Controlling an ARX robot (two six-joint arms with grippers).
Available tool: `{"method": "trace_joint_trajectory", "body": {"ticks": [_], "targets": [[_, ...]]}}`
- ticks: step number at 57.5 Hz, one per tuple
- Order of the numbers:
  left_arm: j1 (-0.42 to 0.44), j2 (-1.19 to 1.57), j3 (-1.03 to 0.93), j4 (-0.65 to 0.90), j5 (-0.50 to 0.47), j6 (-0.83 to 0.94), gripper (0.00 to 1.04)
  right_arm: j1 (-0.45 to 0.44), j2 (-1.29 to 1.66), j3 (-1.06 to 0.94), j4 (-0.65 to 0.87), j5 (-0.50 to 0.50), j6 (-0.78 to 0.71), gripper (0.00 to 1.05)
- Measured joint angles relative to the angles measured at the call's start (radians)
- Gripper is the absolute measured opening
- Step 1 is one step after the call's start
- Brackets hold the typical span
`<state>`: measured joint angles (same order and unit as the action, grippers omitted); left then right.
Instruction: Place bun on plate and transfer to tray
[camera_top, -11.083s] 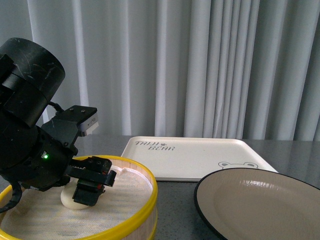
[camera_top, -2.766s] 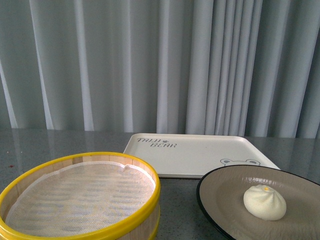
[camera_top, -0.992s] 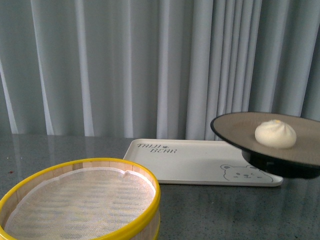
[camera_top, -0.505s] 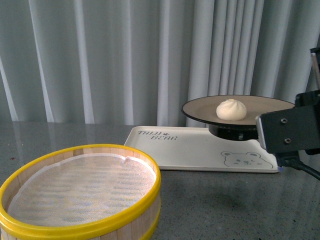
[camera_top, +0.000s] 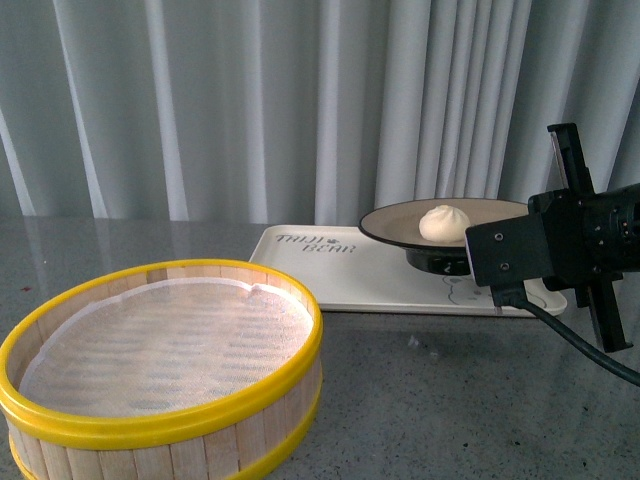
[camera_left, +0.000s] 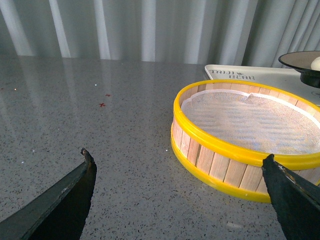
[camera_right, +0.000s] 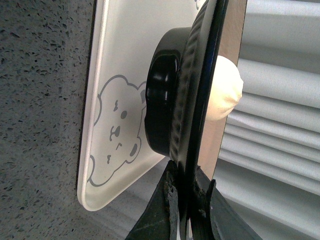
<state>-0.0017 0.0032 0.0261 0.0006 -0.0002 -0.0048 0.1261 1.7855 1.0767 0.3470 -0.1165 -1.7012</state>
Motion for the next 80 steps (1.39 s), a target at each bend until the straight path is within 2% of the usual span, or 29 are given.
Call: {"method": "trace_joint_trajectory", "body": {"ticks": [27,50,59,71,80], "targets": [[0.000,0.000,0.000,0.000,0.000,0.000,0.98,-0.002,0.136,0.100,0.007,0.012,-0.022,0.02],[0.000,0.000,0.000,0.000,0.000,0.000,0.98,0.034,0.186,0.147,-0.024,0.065,0.048,0.03],[0.000,0.000,0.000,0.000,0.000,0.000,0.98,0.045,0.179,0.139,-0.073,0.111,0.087,0.27],[0.000,0.000,0.000,0.000,0.000,0.000,0.98,0.051,0.070,0.025,-0.043,0.079,0.143,0.59],[0.000,0.000,0.000,0.000,0.000,0.000,0.98,0.073,-0.132,-0.117,-0.011,0.066,0.259,0.86]]}}
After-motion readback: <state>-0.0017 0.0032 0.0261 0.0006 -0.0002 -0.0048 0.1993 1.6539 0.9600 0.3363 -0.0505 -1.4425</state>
